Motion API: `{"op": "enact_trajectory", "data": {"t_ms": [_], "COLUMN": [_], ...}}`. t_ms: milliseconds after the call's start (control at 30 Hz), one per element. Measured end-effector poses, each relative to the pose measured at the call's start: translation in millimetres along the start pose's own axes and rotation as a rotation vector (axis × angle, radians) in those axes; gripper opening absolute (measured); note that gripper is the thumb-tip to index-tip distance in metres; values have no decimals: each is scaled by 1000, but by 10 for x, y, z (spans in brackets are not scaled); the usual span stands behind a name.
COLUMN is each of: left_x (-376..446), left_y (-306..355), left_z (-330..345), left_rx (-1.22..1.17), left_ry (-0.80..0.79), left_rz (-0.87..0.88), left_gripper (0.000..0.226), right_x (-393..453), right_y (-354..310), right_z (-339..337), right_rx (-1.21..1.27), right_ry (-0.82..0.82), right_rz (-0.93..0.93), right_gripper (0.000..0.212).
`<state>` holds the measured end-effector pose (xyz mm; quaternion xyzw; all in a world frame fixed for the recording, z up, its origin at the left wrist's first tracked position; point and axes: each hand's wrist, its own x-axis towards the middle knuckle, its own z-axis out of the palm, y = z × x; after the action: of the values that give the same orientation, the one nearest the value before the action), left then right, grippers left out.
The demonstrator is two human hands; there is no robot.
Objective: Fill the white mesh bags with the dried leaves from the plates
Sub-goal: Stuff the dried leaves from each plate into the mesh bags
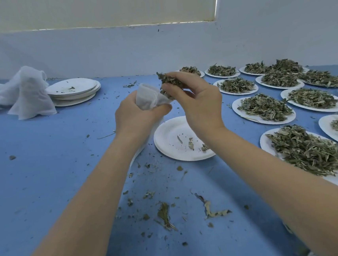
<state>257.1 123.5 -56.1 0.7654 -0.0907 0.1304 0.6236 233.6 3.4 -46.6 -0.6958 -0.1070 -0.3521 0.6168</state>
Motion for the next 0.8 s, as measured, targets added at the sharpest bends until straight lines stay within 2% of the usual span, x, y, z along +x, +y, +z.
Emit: {"op": "enact_trajectory", "data": {"t_ms": [167,300,467,567,700,800], "left_x": [10,13,21,4,-14,6], "left_y": [-23,-57,-71,-54,-32,-38], "left_z": [-28,-53,-50,-23,-5,-17], "left_rx": [169,323,500,671,720,695], "left_ry": [63,48,29,21,7,-29], "left_rz": [73,200,266,320,337,296], "left_gripper": [26,29,35,38,38,38], "right_x": [18,40,38,77,111,167], "right_y": [55,63,3,-44,-170,-252], "right_z": [-115,-170,-198,-179,-195,-279], "right_rx": [-189,-390,-647,-799,-581,-503], "right_ry": [-127,-243,-367,-509,-553,-758], "right_rz": [-103,-281,-469,-379,-114,52], "right_gripper": [19,15,15,12,14,20]}}
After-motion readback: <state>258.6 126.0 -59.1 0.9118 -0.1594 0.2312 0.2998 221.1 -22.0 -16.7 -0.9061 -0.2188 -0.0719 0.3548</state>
